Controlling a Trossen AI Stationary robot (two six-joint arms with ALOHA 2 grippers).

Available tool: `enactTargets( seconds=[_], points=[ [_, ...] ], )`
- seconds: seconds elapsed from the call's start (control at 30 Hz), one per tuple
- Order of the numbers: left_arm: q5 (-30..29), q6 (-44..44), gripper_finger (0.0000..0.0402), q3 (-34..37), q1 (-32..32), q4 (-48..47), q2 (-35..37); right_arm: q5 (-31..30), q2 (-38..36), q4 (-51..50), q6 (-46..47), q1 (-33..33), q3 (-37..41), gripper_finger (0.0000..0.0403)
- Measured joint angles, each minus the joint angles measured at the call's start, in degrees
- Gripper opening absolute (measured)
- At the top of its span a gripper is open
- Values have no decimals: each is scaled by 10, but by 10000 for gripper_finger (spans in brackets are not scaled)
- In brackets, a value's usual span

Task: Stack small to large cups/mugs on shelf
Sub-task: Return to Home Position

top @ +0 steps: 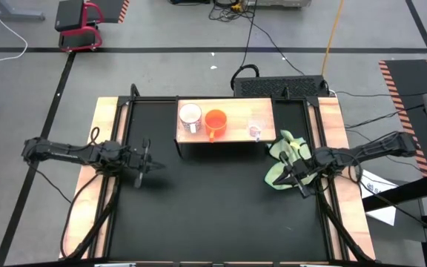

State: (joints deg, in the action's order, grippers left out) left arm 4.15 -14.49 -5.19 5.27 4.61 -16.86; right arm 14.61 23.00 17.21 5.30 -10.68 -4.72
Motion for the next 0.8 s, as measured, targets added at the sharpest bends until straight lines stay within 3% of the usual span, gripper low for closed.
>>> enactTargets(
  seconds=[0.13, 0.47, 0.7, 0.8],
  points=[
    [-28, -1, 0, 0, 11, 10, 1, -3, 0, 43, 1, 0, 28, 0],
    [-41, -31, 0, 0, 26, 16, 0, -28, -1, 40, -28, 10, 34, 0],
    [-30, -31, 0, 0, -1, 34, 0, -24, 1, 43, -37, 96, 35, 0],
    [-5, -16, 0, 0, -28, 29, 0, 22, 3, 47, -34, 135, 35, 0]
  ],
)
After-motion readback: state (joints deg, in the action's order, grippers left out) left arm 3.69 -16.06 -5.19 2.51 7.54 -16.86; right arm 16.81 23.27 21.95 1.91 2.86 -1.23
